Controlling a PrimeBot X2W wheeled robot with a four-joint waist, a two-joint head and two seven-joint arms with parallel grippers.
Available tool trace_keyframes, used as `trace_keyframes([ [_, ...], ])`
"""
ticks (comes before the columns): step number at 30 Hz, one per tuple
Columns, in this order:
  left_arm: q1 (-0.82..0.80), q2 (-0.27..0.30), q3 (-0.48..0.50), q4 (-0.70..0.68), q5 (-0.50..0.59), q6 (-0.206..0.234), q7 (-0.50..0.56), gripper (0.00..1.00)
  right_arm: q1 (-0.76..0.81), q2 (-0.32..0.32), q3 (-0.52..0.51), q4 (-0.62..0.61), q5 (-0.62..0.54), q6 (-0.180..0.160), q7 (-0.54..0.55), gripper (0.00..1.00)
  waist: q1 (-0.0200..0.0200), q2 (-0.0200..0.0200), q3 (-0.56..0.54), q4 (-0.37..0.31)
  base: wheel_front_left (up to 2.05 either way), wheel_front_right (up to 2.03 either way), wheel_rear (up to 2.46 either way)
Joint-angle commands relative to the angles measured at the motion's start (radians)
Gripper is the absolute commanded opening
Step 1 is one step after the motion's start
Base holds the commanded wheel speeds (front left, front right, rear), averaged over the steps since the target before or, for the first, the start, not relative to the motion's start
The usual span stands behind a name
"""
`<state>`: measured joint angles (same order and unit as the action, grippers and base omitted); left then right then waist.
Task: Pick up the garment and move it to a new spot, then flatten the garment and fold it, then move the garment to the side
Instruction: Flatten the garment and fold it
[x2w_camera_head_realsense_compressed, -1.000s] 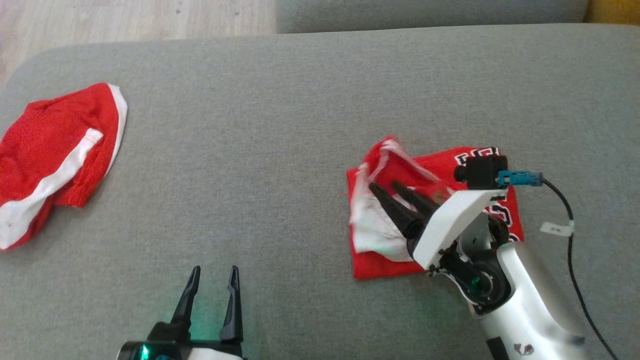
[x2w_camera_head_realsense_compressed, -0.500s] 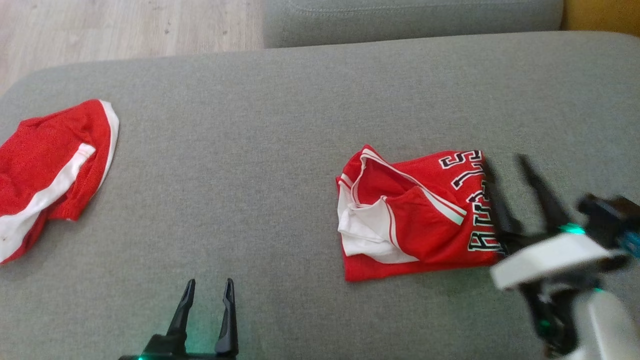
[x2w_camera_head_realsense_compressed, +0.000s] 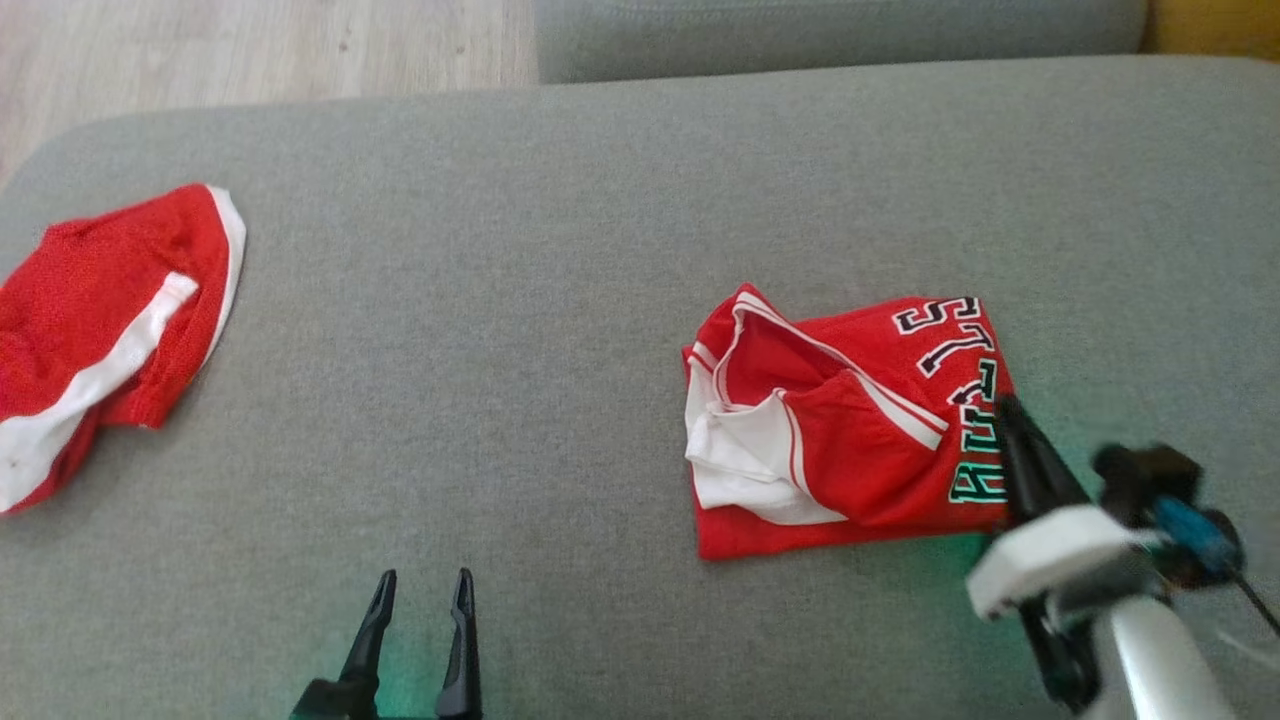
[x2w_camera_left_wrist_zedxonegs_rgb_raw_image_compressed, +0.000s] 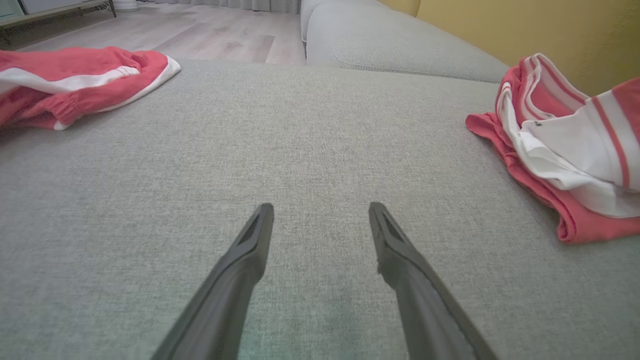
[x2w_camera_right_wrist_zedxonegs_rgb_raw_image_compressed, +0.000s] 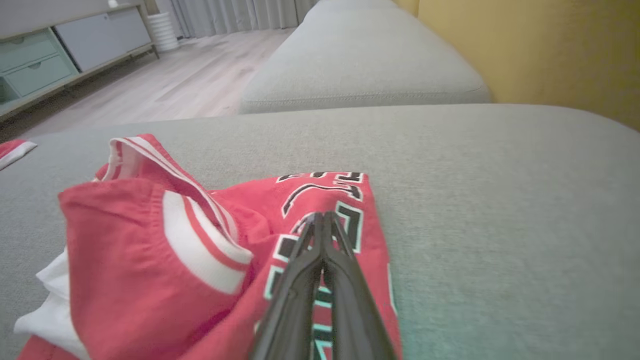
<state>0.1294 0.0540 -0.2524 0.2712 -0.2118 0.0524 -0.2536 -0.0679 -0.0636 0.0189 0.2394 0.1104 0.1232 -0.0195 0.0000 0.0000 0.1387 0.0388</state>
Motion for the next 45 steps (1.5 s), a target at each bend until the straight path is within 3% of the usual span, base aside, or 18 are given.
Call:
trace_keyframes([
  [1, -0.031, -0.004, 0.026, -0.029, -0.006, 0.001, -0.008, 1.00, -0.060, 0.000, 0.034, -0.017, -0.007, 0.008, -0.011, 0.00, 0.0000, 0.0000, 0.010, 0.005, 0.00, 0.00, 0.00],
  [7, -0.045, -0.004, 0.022, -0.016, -0.002, -0.003, -0.008, 1.00, -0.160, 0.006, 0.108, 0.190, -0.022, 0.008, -0.018, 0.00, 0.0000, 0.0000, 0.026, 0.028, 0.00, 0.00, 0.00],
  [12, -0.045, -0.004, 0.029, -0.014, -0.002, -0.002, -0.008, 1.00, -0.188, 0.010, 0.165, 0.280, -0.035, 0.008, -0.041, 0.00, 0.0000, 0.0000, 0.024, 0.042, 0.00, 0.00, 0.00],
  [33, -0.031, -0.004, 0.014, -0.006, -0.020, 0.003, -0.008, 1.00, -0.251, 0.013, 0.564, 0.384, 0.041, 0.008, -0.028, 0.00, 0.0000, 0.0000, -0.018, 0.084, 0.00, 0.00, 0.00],
  [37, -0.035, -0.004, 0.031, -0.020, -0.022, 0.005, -0.008, 1.00, -0.261, 0.013, 0.572, 0.357, 0.094, 0.008, -0.081, 0.00, 0.0000, 0.0000, -0.032, 0.066, 0.00, 0.00, 0.00],
  [40, -0.031, -0.004, 0.051, -0.030, -0.013, 0.001, -0.008, 1.00, -0.247, 0.013, 0.514, 0.317, 0.096, 0.008, -0.142, 0.01, 0.0000, 0.0000, -0.055, 0.051, 0.00, 0.00, 0.00],
  [41, -0.030, -0.004, 0.059, -0.035, -0.009, -0.001, -0.008, 1.00, -0.238, 0.013, 0.481, 0.301, 0.077, 0.008, -0.163, 0.21, 0.0000, 0.0000, -0.063, 0.047, 0.00, 0.00, 0.00],
  [43, -0.025, -0.004, 0.076, -0.046, -0.003, -0.003, -0.008, 1.00, -0.207, 0.006, 0.403, 0.254, 0.037, 0.008, -0.200, 1.00, 0.0000, 0.0000, -0.080, 0.039, 0.00, 0.00, 0.00],
  [45, -0.020, -0.004, 0.090, -0.061, 0.003, -0.009, -0.008, 1.00, -0.161, -0.014, 0.319, 0.190, 0.007, 0.008, -0.222, 1.00, 0.0000, 0.0000, -0.094, 0.036, 0.00, 0.00, 0.00],
])
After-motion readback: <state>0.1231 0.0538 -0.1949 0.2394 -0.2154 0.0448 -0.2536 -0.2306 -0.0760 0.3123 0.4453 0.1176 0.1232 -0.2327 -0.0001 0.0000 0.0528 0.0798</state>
